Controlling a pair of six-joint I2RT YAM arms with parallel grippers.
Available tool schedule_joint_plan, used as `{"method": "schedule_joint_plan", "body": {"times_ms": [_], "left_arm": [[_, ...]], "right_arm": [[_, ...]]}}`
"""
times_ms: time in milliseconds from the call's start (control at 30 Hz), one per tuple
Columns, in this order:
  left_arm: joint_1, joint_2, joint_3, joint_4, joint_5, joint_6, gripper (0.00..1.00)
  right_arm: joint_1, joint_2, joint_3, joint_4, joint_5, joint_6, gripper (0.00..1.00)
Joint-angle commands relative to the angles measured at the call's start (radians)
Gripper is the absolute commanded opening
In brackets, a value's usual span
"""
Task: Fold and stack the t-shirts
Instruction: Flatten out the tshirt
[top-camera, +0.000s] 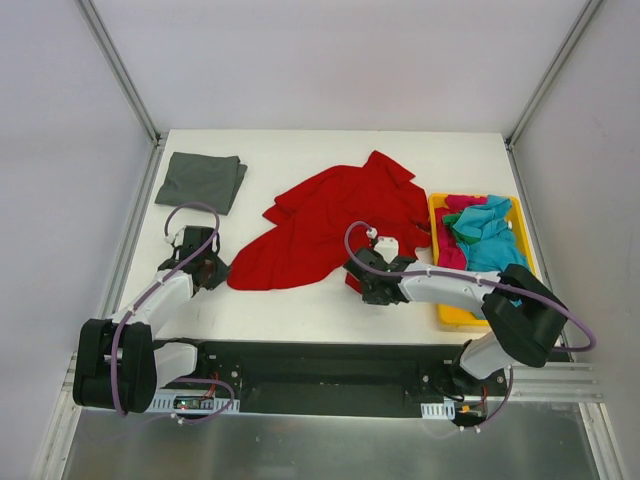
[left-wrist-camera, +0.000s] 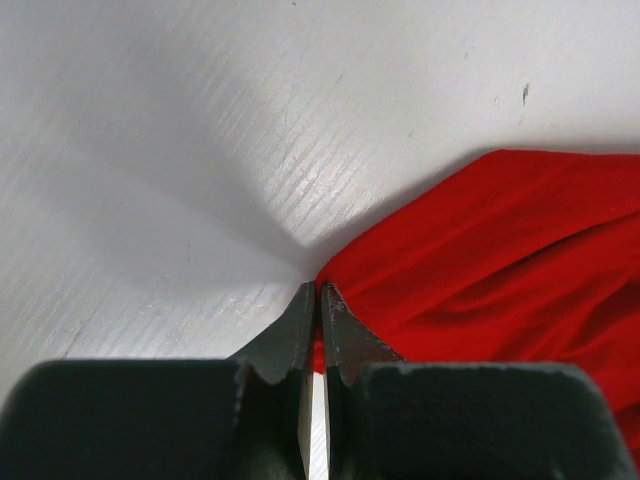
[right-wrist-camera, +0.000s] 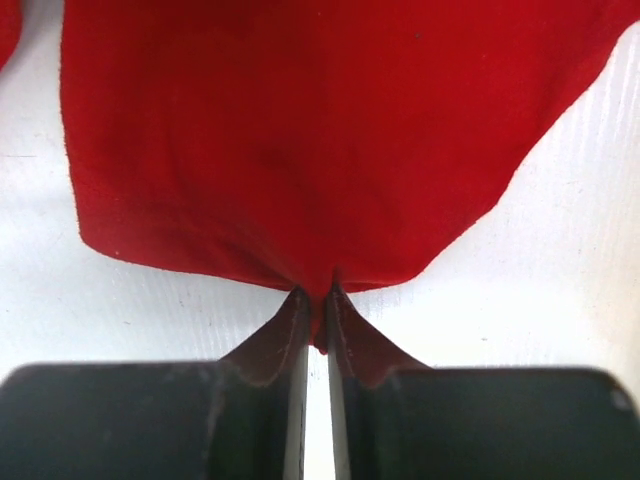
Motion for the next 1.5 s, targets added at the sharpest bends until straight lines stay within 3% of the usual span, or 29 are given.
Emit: {"method": "schedule_joint_plan", "body": {"times_ms": [0, 33, 233, 500, 667, 933, 1067, 1233, 1467], "left_arm": [[0.007, 0.003, 0.005, -0.002, -0.034, 0.032, 0.00], [0.007, 0.000, 0.005, -0.002, -0.033, 0.032, 0.00], [0.007, -0.063, 0.046, -0.019, 0.010, 0.037, 0.00], [0.005, -0.164, 0.302, -0.146, 0.013, 0.001, 0.00], [0.005, -0.181, 0.550, -0.249, 0.004, -0.009, 0.00], [0.007, -0.184, 1.009, -0.395, -0.044, 0.010, 0.00], [0.007, -0.174, 1.245, -0.458, -0.031, 0.058, 0.00], [0.007, -0.215, 1.440, -0.493, -0.030, 0.115, 0.00], [0.007, -0.308, 1.546, -0.501, -0.005, 0.146, 0.00]], "right_arm": [[-0.004, 0.007, -0.078, -0.030, -0.010, 0.008, 0.05], [-0.003, -0.010, -0.083, -0.026, -0.001, 0.006, 0.00], [-0.009, -0.195, -0.046, -0.064, 0.134, -0.077, 0.00], [-0.188, -0.476, 0.162, -0.141, 0.157, -0.342, 0.00], [-0.262, -0.582, 0.409, -0.200, 0.157, -0.497, 0.00], [-0.264, -0.504, 0.974, -0.358, 0.197, -0.701, 0.00], [-0.264, -0.452, 1.266, -0.458, 0.126, -0.759, 0.00], [-0.264, -0.411, 1.564, -0.549, -0.088, -0.793, 0.00], [-0.265, -0.538, 1.529, -0.494, -0.286, -0.798, 0.00]]}}
